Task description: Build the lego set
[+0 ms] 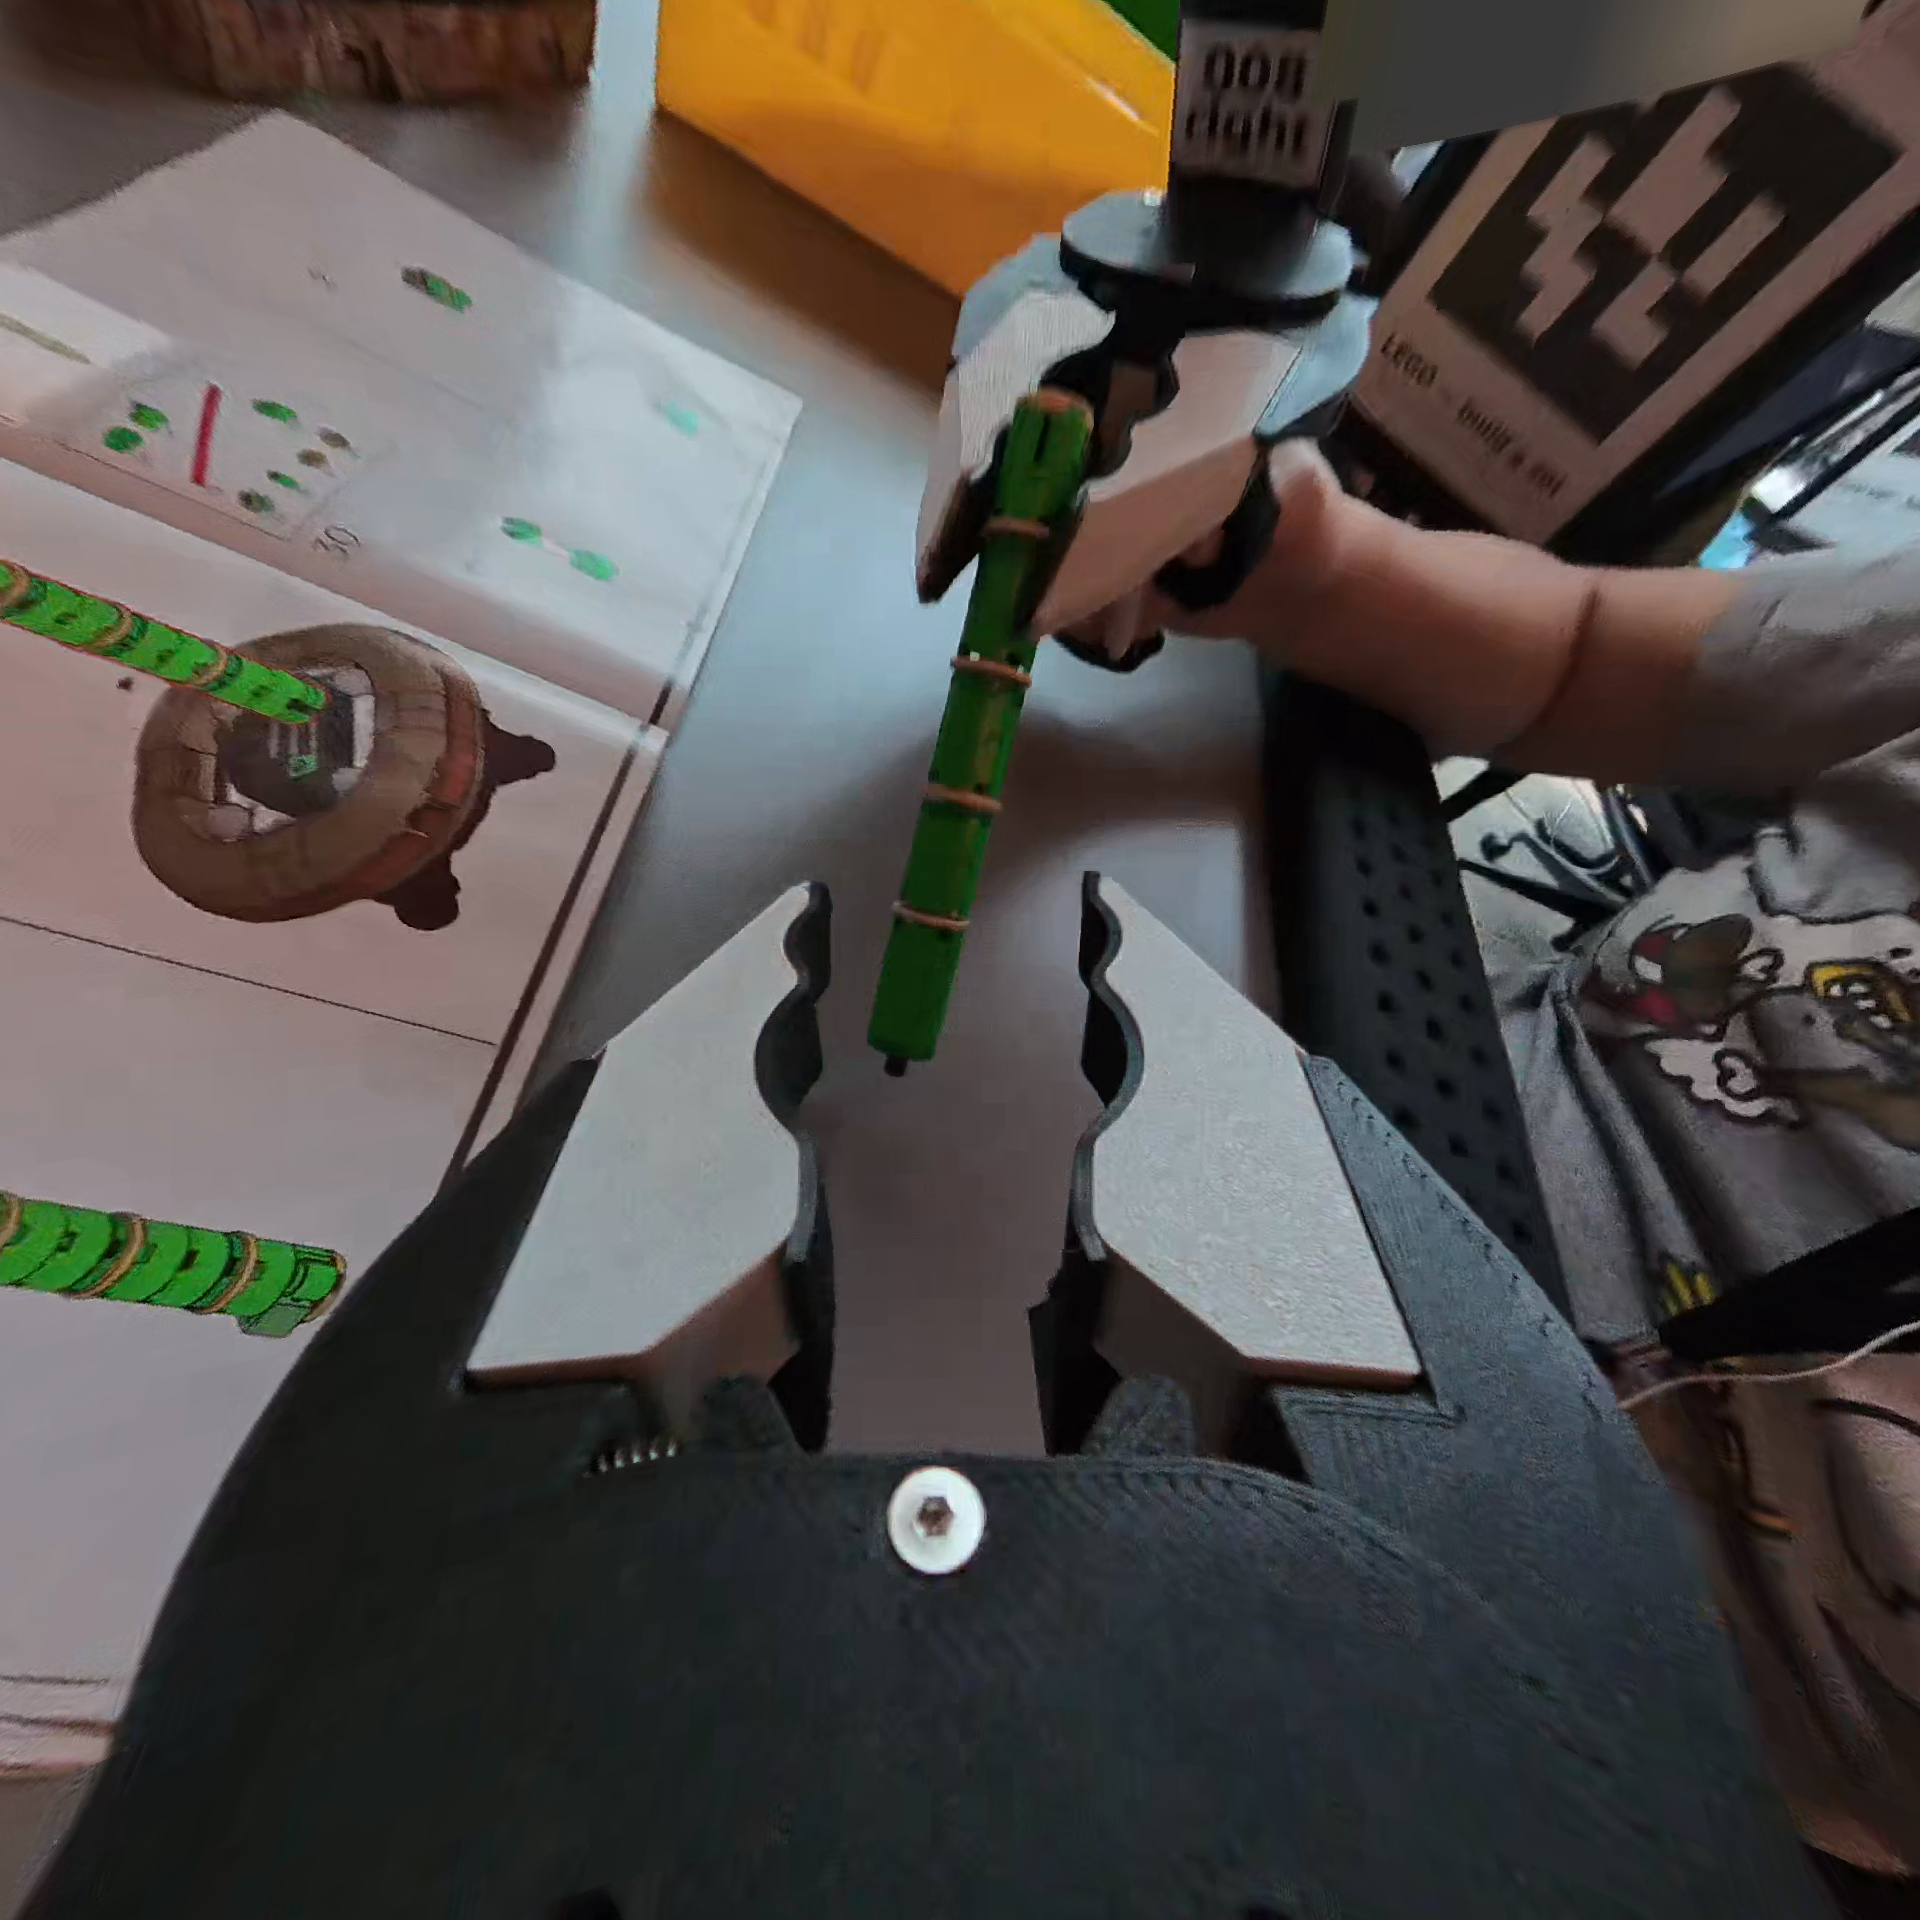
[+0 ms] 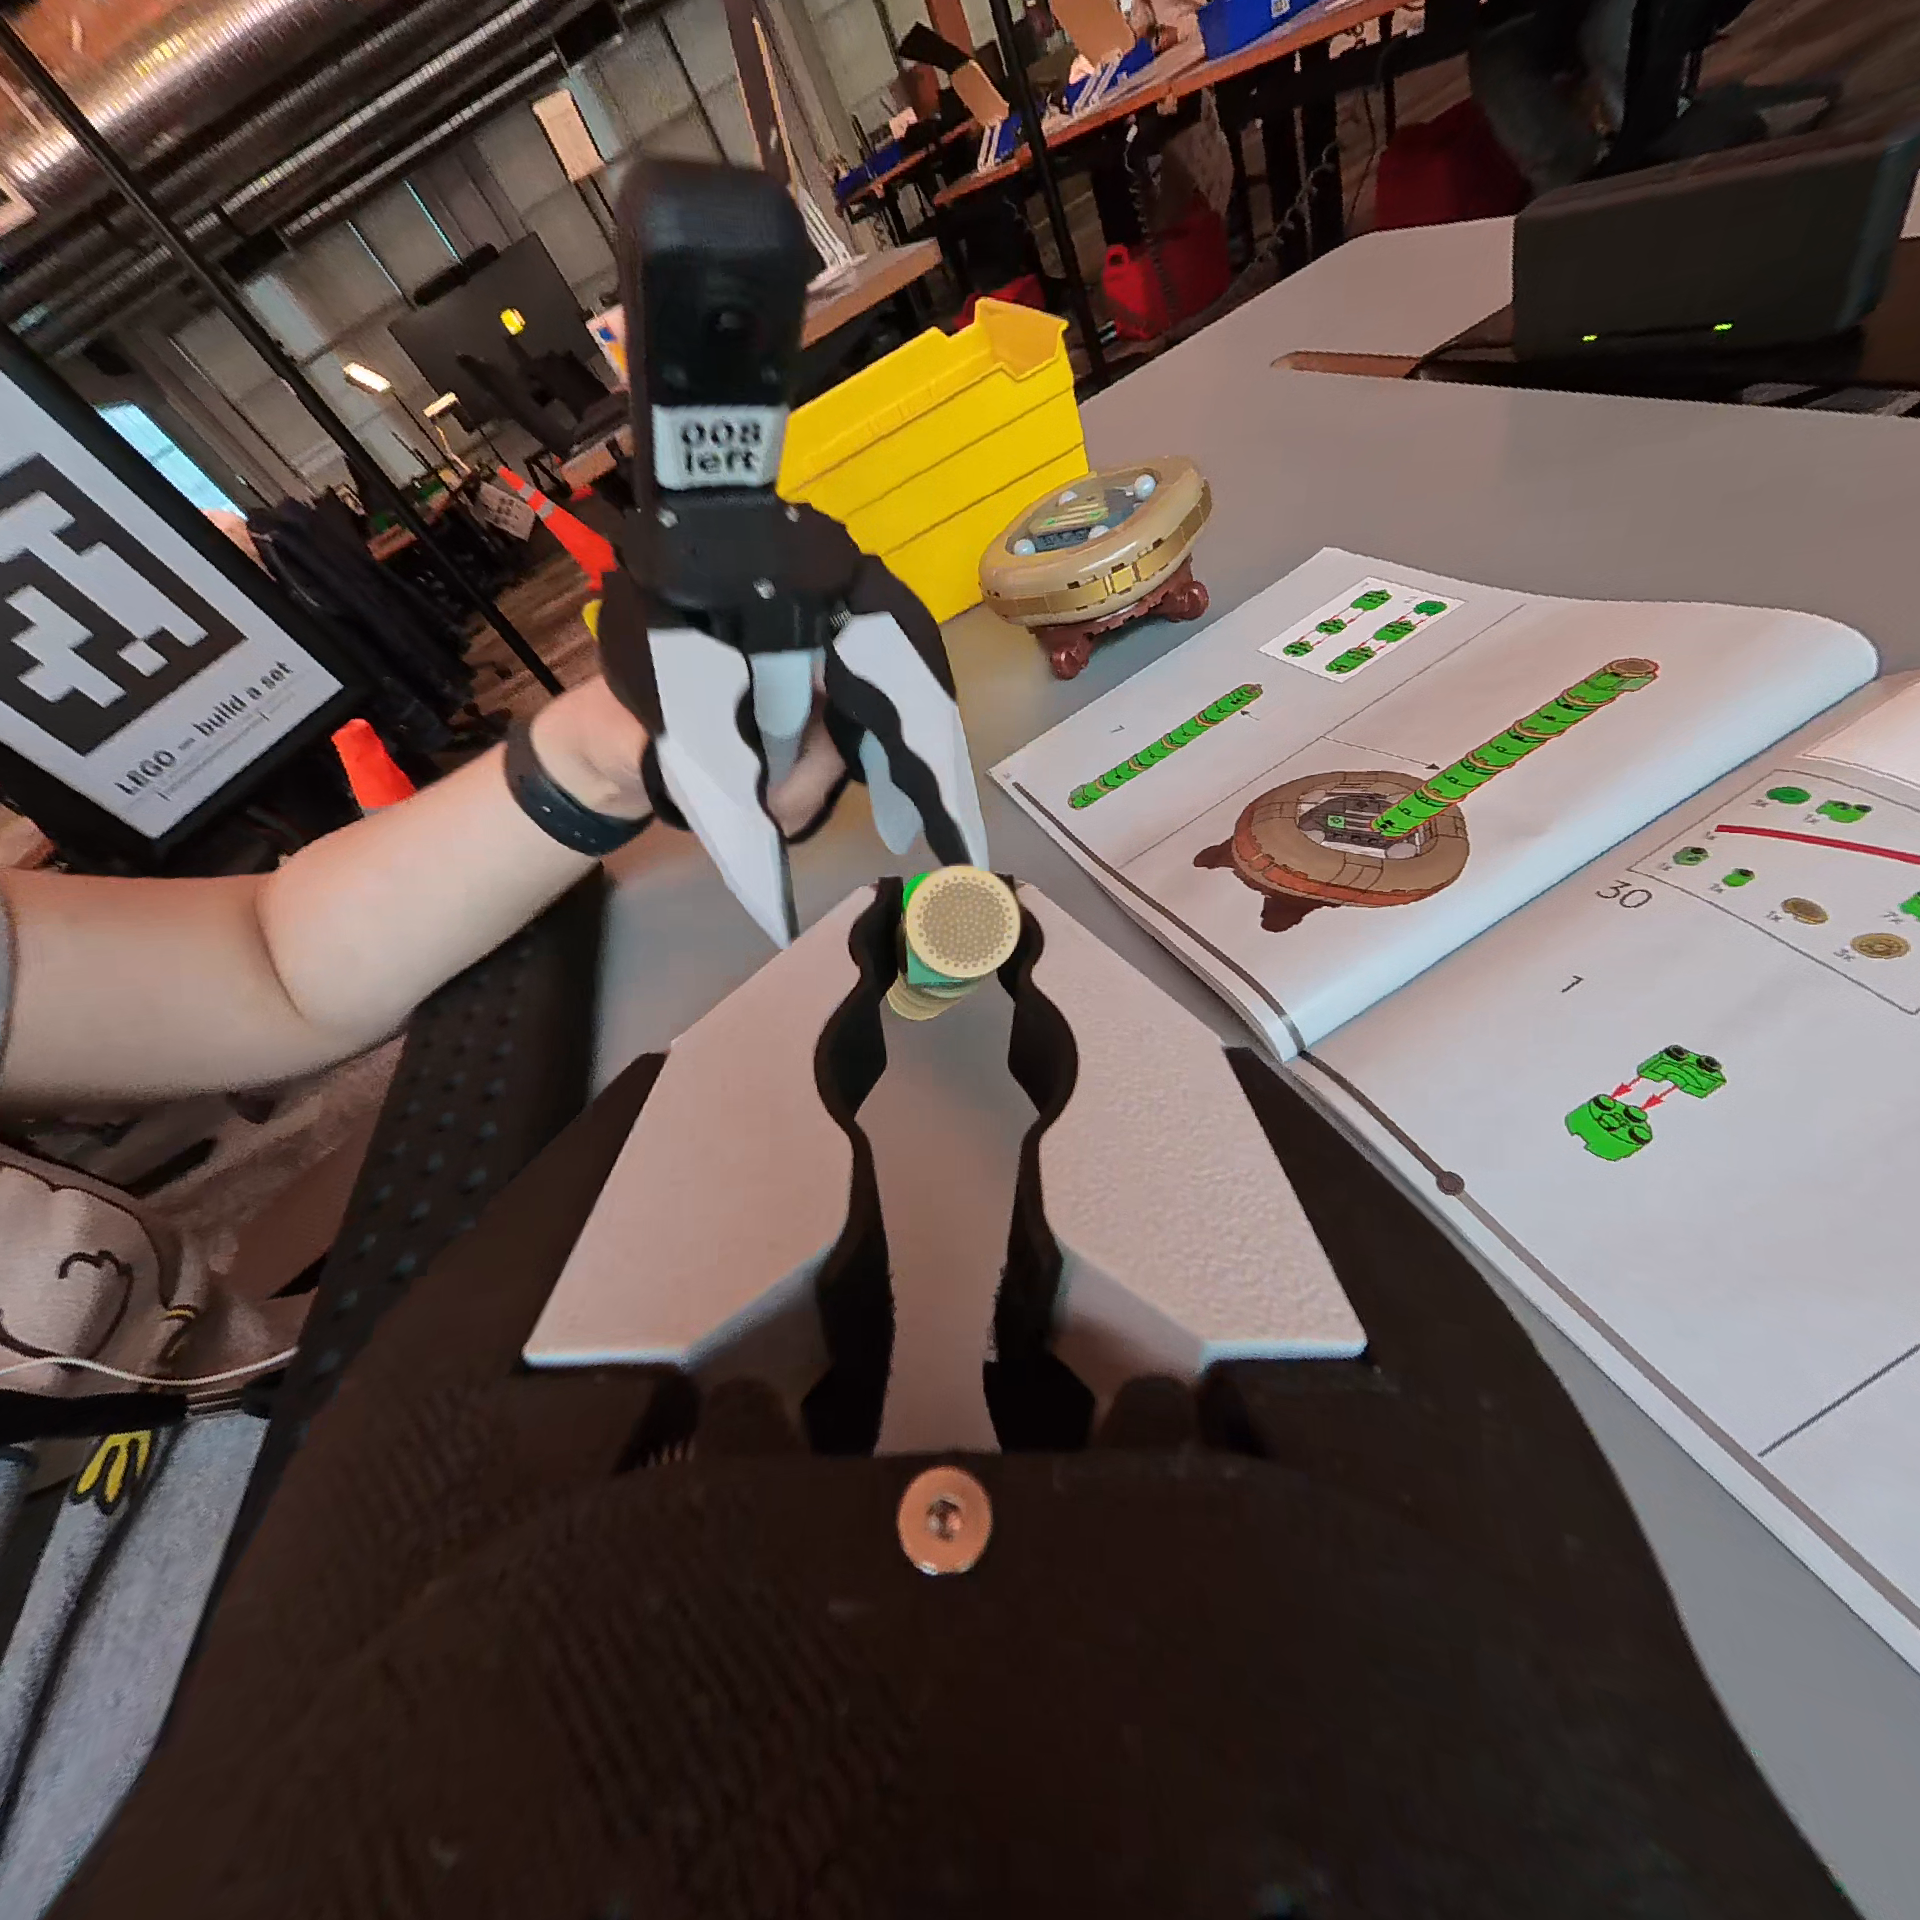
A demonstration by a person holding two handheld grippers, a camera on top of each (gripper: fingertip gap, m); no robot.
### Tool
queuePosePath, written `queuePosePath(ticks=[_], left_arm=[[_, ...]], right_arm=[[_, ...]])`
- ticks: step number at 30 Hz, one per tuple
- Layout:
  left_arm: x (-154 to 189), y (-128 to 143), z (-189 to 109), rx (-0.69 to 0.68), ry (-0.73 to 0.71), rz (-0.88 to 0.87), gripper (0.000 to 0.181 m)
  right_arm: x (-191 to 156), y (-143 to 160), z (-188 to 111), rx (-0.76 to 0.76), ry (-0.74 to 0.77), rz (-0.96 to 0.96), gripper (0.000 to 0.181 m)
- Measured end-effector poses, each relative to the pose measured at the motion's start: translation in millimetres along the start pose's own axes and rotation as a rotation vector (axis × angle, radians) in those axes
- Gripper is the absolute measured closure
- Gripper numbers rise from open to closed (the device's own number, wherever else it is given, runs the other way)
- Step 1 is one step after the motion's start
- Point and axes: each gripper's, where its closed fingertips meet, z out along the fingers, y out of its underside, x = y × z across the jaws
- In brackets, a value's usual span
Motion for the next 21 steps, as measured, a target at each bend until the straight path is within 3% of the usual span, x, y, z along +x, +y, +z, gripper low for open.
queuePosePath(ticks=[3, 8, 13, 17, 21], left_arm=[[-1.1, 17.2, 11.7, -0.079, 0.040, -0.034, 0.132], [0.3, 20.2, 16.3, -0.091, 0.048, -0.036, 0.139], [13.8, 14.8, 17.3, -0.083, 0.119, -0.056, 0.166], [10.1, 16.4, 7.7, -0.168, 0.020, 0.060, 0.166], [7.3, 19.4, -3.8, -0.324, -0.050, 0.135, 0.166]], right_arm=[[1.7, -4.9, -4.3, 0.032, -0.006, 0.028, 0.163], [1.6, -12.4, -10.1, 0.096, -0.060, 0.106, 0.163], [-0.7, -18.3, -14.6, 0.145, -0.148, 0.189, 0.163], [-0.3, -4.4, -15.3, 0.023, -0.150, 0.051, 0.162], [10.5, -5.0, -24.8, -0.034, -0.018, -0.206, 0.142]])
